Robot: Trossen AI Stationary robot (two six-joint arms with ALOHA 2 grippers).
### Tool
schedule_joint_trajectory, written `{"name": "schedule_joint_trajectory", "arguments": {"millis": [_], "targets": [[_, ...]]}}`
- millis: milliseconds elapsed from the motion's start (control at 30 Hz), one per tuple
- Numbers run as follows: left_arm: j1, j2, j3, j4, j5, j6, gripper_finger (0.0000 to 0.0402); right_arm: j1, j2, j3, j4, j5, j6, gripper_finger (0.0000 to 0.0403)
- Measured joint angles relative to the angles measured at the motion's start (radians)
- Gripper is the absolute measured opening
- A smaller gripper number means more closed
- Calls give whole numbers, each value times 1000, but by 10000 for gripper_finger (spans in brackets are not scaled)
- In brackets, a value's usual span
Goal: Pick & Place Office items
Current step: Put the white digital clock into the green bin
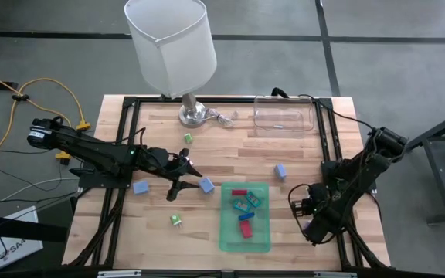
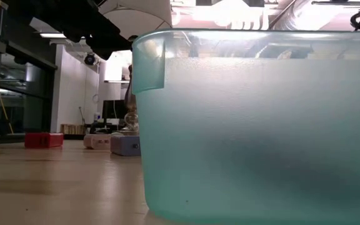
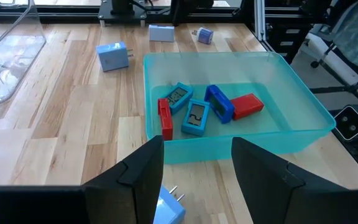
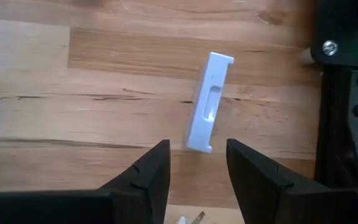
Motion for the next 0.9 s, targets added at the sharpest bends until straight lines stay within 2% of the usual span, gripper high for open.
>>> {"name": "schedule_joint_trajectory", "arguments": {"millis": [900], "targets": [[0,0,0,0,0,0,184,-1,155,0,61,-3,34,144]]}}
